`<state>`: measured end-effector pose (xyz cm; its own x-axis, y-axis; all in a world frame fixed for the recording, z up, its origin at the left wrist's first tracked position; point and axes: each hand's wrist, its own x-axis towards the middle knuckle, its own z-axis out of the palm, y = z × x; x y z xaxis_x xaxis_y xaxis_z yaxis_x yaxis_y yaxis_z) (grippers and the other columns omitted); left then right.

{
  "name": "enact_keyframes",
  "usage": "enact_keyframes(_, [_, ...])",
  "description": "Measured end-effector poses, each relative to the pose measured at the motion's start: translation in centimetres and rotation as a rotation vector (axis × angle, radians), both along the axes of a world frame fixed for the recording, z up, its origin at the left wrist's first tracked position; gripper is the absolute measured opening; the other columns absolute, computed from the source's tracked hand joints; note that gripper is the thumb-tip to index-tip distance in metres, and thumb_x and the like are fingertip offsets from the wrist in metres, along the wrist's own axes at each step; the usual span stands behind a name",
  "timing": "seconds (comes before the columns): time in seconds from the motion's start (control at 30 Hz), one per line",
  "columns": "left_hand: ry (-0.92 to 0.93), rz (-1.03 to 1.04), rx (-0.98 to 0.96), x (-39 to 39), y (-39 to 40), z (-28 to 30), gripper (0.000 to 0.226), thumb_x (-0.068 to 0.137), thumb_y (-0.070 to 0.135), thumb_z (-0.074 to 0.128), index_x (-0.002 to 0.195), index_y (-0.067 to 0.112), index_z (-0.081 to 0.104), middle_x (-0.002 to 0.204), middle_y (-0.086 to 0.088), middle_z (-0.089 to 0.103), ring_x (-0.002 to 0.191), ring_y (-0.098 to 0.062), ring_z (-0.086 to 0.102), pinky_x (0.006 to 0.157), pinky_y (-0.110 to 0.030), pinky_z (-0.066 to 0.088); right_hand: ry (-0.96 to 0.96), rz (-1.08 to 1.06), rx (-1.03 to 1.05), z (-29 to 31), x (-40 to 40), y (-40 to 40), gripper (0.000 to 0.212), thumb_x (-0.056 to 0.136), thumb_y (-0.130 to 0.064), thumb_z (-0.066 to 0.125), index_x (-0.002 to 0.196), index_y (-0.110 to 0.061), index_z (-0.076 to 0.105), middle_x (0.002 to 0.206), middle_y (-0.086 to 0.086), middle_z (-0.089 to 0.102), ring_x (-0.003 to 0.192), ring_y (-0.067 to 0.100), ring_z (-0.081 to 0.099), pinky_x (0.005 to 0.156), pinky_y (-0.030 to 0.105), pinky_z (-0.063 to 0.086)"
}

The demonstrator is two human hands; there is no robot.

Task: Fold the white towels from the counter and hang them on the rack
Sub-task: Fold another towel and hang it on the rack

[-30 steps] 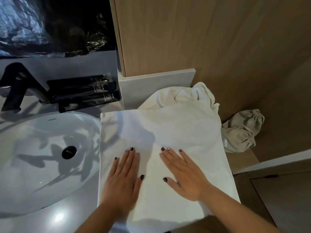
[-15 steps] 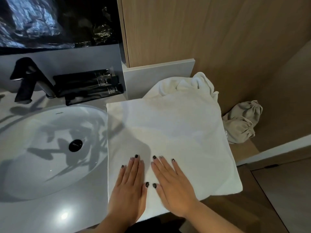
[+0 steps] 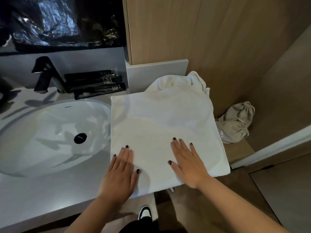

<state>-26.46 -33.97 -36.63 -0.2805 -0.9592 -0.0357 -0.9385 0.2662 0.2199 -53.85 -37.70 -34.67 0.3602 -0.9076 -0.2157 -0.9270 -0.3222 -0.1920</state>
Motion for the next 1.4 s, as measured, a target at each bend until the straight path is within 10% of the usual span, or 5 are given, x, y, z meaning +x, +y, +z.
enact_keyframes(0.13, [0.236, 0.269, -0.012, -1.8, 2.6, 1.9, 0.056, 0.102, 0.026, 0.044, 0.148, -0.003, 0.034, 0.158, -0.018, 0.029, 0.149, -0.025, 0.021, 0.117, -0.03, 0.009, -0.201, -0.075, 0.042, 1.1, 1.6, 3.6, 0.083, 0.086, -0.061, -0.009, 0.157, -0.019, 0.001, 0.164, -0.005, -0.006, 0.15, 0.011, -0.013, 0.122, 0.033, -0.006])
enact_keyframes(0.33, [0.702, 0.696, 0.054, -4.6, 10.1, 3.1, 0.057, 0.097, 0.015, 0.054, 0.15, 0.007, 0.033, 0.161, -0.007, 0.02, 0.149, -0.02, 0.017, 0.117, -0.027, 0.016, -0.716, -0.361, 0.084, 1.1, 2.1, 11.6, 0.045, 0.101, -0.022, 0.049, 0.144, -0.027, 0.038, 0.151, -0.017, 0.029, 0.144, -0.001, 0.017, 0.116, 0.015, 0.013])
enact_keyframes(0.67, [1.034, 1.088, 0.256, -2.6, 9.2, 2.1, 0.039, 0.093, 0.024, 0.065, 0.127, 0.01, 0.051, 0.124, -0.008, 0.058, 0.106, -0.026, 0.057, 0.095, -0.042, 0.046, -0.912, -1.312, 0.007, 1.7, -7.2, 8.9, 0.048, 0.095, -0.022, 0.061, 0.141, -0.018, 0.044, 0.139, 0.009, 0.044, 0.121, 0.031, 0.05, 0.1, 0.043, 0.043])
enact_keyframes(1.03, [1.319, 1.124, 0.432, 0.1, 8.4, 2.5, 0.023, 0.093, 0.02, 0.066, 0.1, -0.002, 0.062, 0.095, -0.016, 0.07, 0.096, -0.027, 0.069, 0.097, -0.041, 0.052, -1.097, -1.38, 0.296, 0.4, -11.5, 6.0, 0.009, 0.098, -0.017, 0.057, 0.101, -0.01, 0.061, 0.107, 0.011, 0.066, 0.101, 0.028, 0.066, 0.088, 0.04, 0.053])
enact_keyframes(1.4, [1.368, 1.177, 0.454, -0.5, 8.8, 2.9, 0.029, 0.093, 0.02, 0.066, 0.108, -0.004, 0.062, 0.074, -0.009, 0.063, 0.069, -0.018, 0.058, 0.068, -0.029, 0.049, -1.404, -1.523, 0.264, -0.9, -10.8, 7.2, 0.025, 0.094, -0.014, 0.063, 0.117, -0.003, 0.061, 0.116, 0.018, 0.066, 0.106, 0.031, 0.065, 0.084, 0.037, 0.056])
